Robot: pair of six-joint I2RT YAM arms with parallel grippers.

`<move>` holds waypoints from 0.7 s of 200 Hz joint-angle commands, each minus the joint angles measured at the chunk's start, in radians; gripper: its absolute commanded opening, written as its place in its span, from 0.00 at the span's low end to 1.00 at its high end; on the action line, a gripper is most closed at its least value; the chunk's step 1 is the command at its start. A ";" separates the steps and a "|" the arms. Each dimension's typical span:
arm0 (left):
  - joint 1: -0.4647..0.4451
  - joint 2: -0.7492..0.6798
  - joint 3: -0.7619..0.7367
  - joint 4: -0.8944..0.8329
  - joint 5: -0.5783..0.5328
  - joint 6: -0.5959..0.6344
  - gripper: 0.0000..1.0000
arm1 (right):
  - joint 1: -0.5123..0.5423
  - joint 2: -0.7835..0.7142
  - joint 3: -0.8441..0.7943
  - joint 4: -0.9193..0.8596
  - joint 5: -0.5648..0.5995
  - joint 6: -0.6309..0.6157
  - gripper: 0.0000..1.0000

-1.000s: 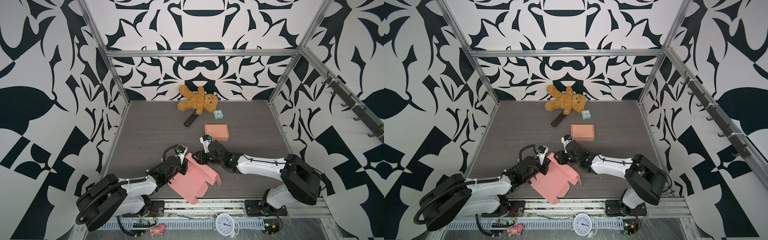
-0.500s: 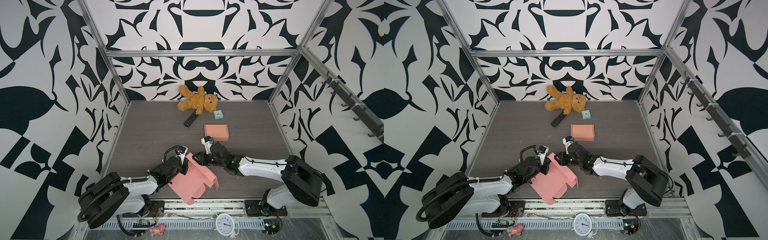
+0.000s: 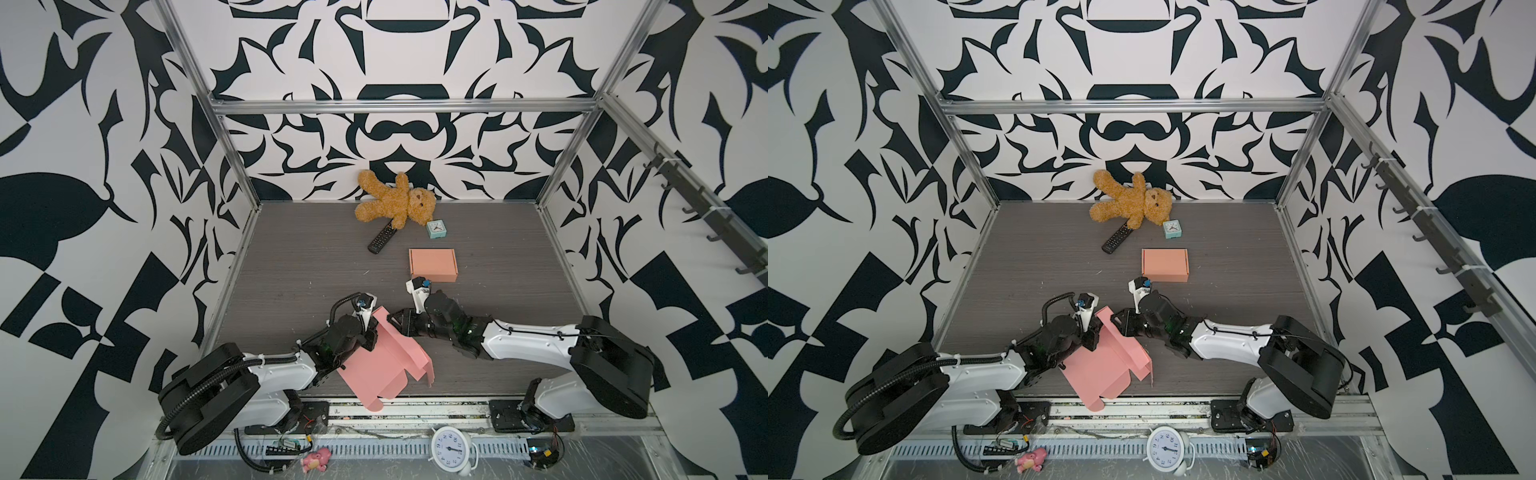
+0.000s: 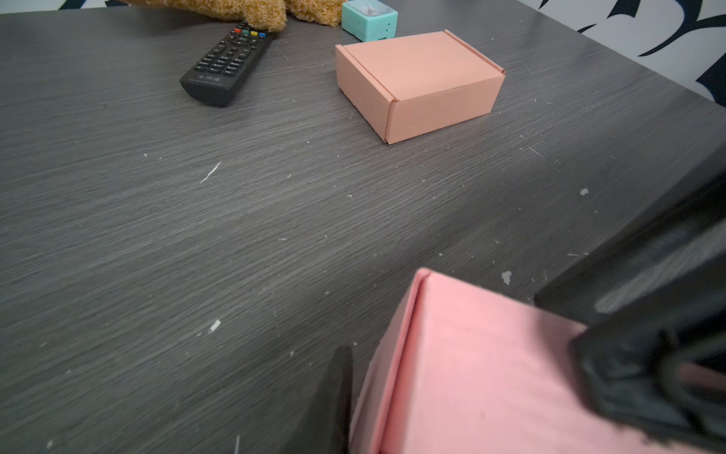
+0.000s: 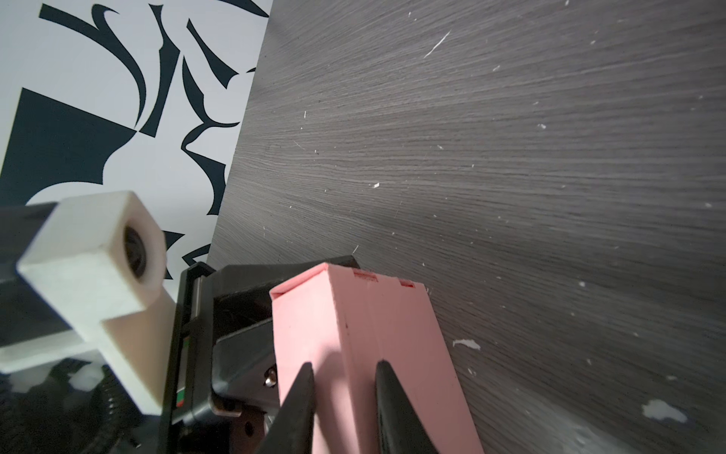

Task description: Fold the paper box

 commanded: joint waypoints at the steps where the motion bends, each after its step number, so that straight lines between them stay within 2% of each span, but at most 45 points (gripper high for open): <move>1: -0.001 0.013 -0.025 0.038 -0.039 -0.019 0.26 | 0.024 -0.007 -0.010 -0.092 -0.022 -0.006 0.27; 80: -0.002 0.182 -0.028 0.175 -0.033 -0.027 0.28 | 0.021 0.011 -0.002 -0.093 -0.017 -0.010 0.26; 119: -0.002 0.186 -0.022 0.182 -0.046 -0.024 0.16 | 0.021 0.007 -0.009 -0.098 -0.012 -0.008 0.26; 140: -0.002 0.180 -0.024 0.179 -0.047 -0.028 0.14 | 0.022 0.008 -0.014 -0.094 -0.014 -0.005 0.25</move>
